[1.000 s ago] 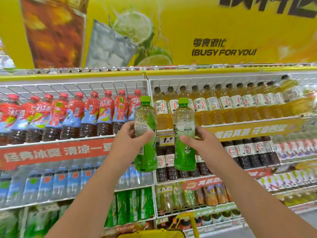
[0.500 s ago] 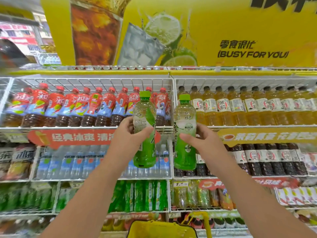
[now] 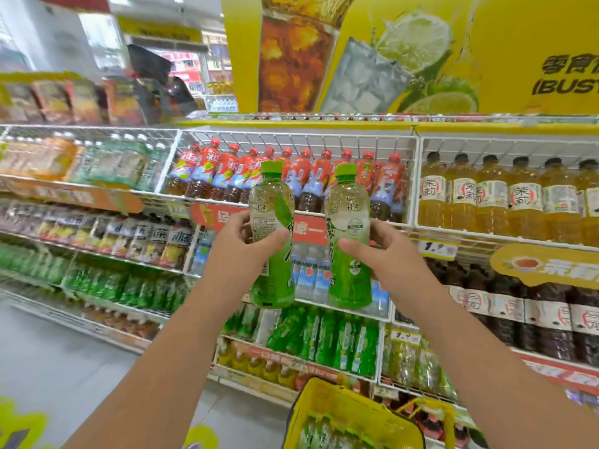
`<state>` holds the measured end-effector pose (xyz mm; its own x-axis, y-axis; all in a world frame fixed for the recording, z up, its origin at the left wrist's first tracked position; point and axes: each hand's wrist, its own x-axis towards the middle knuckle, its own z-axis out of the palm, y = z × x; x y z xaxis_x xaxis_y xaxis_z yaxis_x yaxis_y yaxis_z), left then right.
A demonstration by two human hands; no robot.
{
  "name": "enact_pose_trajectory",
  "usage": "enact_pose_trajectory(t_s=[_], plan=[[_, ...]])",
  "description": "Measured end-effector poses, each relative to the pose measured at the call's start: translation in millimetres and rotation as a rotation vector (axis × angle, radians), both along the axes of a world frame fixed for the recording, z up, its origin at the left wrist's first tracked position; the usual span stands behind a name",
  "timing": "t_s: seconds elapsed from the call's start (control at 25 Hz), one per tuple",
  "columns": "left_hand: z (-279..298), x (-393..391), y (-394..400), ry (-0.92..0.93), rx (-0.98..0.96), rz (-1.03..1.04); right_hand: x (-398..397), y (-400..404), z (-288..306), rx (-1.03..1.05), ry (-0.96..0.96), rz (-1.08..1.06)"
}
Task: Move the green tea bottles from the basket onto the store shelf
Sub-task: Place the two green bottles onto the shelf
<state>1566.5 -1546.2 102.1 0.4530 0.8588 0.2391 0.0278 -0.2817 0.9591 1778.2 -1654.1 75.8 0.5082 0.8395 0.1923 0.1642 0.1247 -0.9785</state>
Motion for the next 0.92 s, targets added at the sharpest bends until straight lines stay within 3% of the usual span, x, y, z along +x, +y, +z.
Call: enact_pose_trajectory(t_s=[0.28, 0.6, 0.92], plan=[[-0.1, -116.1, 26.6, 0.051, 0.035, 0.197, -99.4, 69.9, 0.1, 0.012, 0.030, 0.176], [1.8, -283.7, 115.8, 0.016, 0.003, 0.353, -259.7, 178.0, 2.9, 0.000, -0.001, 0.281], [5.3, -407.9, 210.1, 0.021, 0.011, 0.365, -393.5, 278.7, 1.7, -0.014, -0.015, 0.308]])
